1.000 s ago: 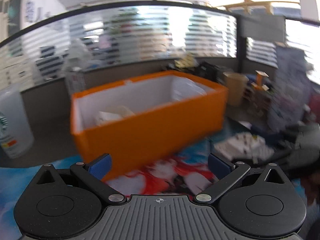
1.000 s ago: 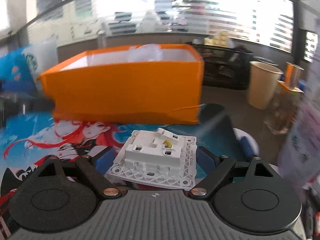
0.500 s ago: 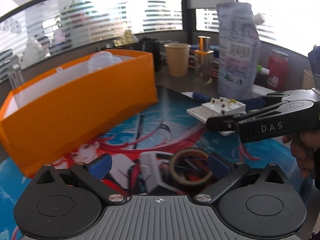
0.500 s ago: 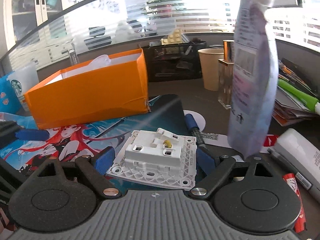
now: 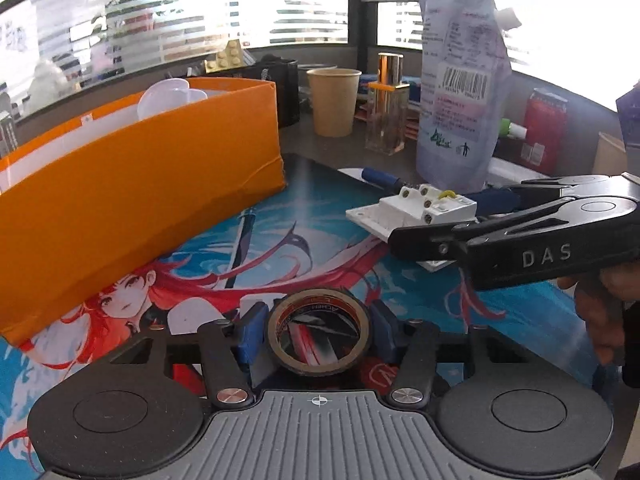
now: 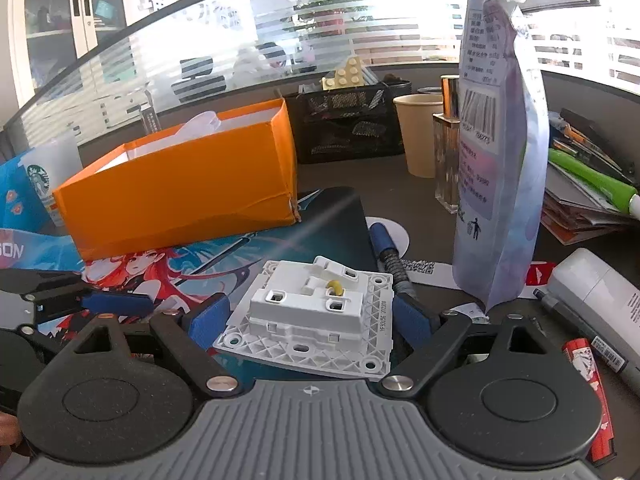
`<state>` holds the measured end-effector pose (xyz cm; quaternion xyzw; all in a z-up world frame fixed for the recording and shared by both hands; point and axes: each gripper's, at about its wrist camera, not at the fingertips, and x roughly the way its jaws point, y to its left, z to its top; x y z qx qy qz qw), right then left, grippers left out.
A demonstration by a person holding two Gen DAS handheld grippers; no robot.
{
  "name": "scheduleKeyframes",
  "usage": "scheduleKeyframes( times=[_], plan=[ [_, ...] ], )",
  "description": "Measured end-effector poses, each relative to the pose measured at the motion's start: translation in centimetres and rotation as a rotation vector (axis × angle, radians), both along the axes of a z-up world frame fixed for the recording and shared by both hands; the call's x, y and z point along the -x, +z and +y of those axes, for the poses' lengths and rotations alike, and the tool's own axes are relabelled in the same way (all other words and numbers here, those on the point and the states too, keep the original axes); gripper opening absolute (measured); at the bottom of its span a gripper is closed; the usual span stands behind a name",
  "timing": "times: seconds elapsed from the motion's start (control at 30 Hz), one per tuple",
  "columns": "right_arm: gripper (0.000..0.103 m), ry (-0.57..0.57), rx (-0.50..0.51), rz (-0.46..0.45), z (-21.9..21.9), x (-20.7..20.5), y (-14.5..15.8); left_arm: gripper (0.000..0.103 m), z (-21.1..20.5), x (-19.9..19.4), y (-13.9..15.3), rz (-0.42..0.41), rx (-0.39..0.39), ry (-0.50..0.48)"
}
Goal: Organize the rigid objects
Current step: 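Grasp the white wall socket with the right gripper while the left gripper grasps the brown tape roll, then lift the socket with the right gripper while the left gripper carries the tape roll toward the box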
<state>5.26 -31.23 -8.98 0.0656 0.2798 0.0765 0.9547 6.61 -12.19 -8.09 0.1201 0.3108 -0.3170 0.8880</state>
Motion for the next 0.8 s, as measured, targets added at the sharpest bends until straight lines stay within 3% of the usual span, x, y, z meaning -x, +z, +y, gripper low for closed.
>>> scheduleKeyframes(
  times=[0.33,0.8],
  plan=[
    [0.087,0.062,0.021,0.005,2.0,0.5,0.1,0.053,1.8,0.5,0.3,0.020,-0.009,0.083],
    [0.087,0.170,0.079,-0.015,6.6,1.8,1.1,0.053,7.5,3.5,2.3,-0.038,0.050,0.200]
  ],
)
